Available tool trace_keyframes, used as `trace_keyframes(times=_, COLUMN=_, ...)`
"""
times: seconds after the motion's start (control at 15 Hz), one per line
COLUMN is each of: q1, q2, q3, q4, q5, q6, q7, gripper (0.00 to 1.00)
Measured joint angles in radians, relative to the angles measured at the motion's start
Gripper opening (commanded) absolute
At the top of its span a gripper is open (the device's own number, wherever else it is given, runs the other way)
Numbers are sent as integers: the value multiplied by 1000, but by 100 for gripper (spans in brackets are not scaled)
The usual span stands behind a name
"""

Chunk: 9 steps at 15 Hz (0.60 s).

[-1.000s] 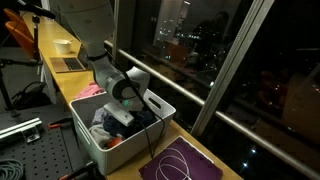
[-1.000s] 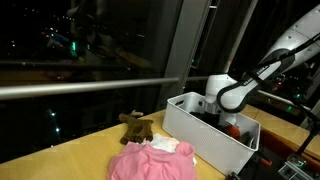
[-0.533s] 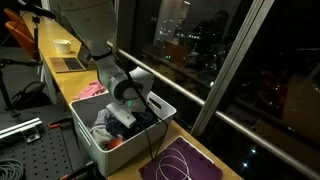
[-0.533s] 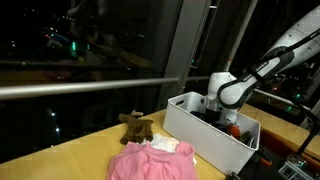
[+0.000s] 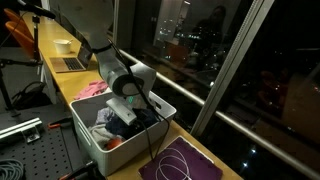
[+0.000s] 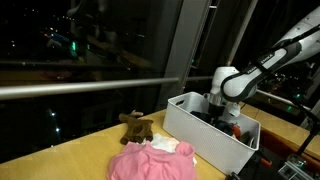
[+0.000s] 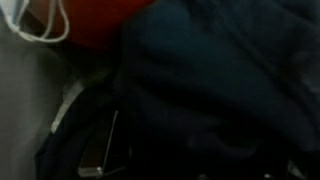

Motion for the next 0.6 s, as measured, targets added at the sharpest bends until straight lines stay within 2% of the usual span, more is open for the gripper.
trace_keyframes(times=0.27, q1=-3, q2=-163, q3=2, q4=-68, q5=22, q6=-55, q7=-2, gripper=5)
trace_keyframes(times=0.6, q1=-16, q2=-420, q3=-10, q4=-120, q5=50, q6=-207, q7=-22, gripper=5)
